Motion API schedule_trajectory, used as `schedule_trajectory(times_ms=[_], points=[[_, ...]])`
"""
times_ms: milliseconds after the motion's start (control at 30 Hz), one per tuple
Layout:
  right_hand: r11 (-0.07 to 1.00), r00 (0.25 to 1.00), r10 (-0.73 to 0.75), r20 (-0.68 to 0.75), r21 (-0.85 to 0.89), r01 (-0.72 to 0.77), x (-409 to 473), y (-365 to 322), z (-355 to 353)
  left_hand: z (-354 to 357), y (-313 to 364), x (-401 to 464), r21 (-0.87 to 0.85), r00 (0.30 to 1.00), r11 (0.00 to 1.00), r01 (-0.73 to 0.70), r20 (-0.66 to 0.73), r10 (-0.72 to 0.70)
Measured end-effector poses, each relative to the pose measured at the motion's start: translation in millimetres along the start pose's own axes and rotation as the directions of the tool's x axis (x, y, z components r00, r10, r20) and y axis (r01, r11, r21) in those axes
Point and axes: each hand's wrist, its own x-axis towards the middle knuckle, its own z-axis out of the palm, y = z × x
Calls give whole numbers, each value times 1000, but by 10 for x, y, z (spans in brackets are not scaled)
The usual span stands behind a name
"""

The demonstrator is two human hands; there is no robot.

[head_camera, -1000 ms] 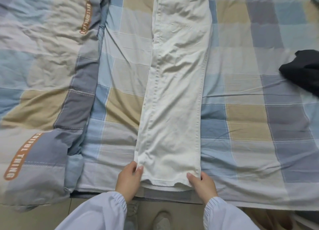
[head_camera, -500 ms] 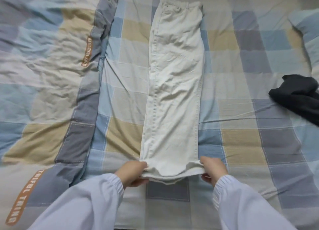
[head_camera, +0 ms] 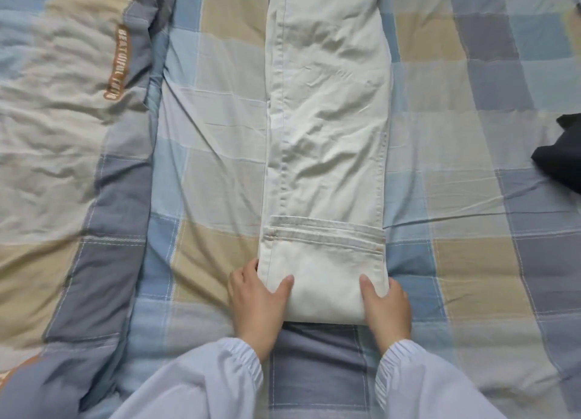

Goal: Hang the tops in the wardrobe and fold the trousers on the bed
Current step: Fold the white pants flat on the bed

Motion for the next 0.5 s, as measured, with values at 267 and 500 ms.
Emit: schedule_trajectory(times_ms=[267, 500], points=[[991, 974, -100, 205, -70, 116, -24, -27, -137, -18, 48, 101, 21, 994, 1000, 4, 113, -6], [994, 961, 71, 269, -99, -45, -320, 253, -361, -104, -237, -418, 195, 962, 955, -223, 201, 184]])
